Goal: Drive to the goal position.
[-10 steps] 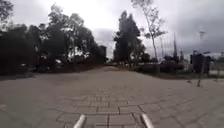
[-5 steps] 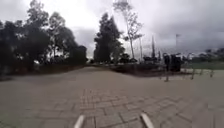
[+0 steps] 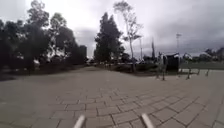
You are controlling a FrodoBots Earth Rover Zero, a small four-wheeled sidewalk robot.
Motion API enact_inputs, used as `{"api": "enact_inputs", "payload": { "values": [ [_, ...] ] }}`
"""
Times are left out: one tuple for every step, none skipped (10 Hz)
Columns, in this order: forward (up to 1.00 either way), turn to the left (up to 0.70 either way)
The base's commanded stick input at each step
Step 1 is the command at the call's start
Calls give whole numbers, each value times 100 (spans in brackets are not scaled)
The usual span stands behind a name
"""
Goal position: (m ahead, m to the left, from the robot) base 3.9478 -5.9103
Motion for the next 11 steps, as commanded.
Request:
{"api": "enact_inputs", "payload": {
  "values": [
    [89, -31],
    [91, -32],
    [91, -32],
    [91, -32],
    [91, -32],
    [91, -32],
    [91, -32],
    [91, -32],
    [91, -32],
    [91, -32],
    [90, -32]
  ]
}}
